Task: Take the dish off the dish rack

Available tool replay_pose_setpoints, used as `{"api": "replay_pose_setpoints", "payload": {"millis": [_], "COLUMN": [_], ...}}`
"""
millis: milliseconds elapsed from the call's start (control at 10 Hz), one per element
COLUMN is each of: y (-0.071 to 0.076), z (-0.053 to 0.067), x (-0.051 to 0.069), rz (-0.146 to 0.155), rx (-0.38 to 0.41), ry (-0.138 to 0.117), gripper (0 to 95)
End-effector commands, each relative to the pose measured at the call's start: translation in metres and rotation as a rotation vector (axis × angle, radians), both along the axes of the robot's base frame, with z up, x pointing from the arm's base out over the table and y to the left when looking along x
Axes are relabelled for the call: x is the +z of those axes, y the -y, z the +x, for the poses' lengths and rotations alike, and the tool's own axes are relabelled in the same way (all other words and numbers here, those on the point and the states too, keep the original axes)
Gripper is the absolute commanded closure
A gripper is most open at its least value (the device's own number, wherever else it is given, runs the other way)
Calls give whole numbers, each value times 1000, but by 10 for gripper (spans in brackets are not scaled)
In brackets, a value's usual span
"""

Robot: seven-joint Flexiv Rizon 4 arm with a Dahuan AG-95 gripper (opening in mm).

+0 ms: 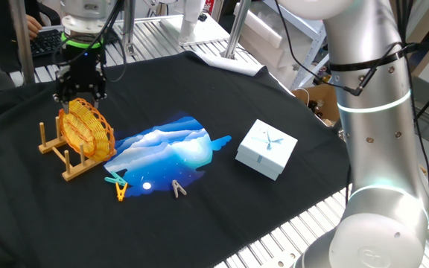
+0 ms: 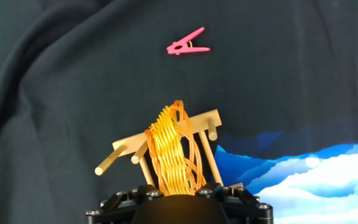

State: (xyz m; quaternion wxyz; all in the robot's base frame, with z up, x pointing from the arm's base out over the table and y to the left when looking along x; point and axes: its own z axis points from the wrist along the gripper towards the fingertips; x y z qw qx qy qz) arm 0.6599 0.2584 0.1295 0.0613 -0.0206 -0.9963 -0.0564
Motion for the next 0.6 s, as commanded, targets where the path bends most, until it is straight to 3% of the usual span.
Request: {"api": "replay_pose_setpoints", "payload": {"millis": [100, 600], "y": [0, 7], "z": [0, -7], "x": [-2, -12], "rz": [-21, -19], "rx": [34, 48], "ry": [2, 10], "gripper": [380, 380]}}
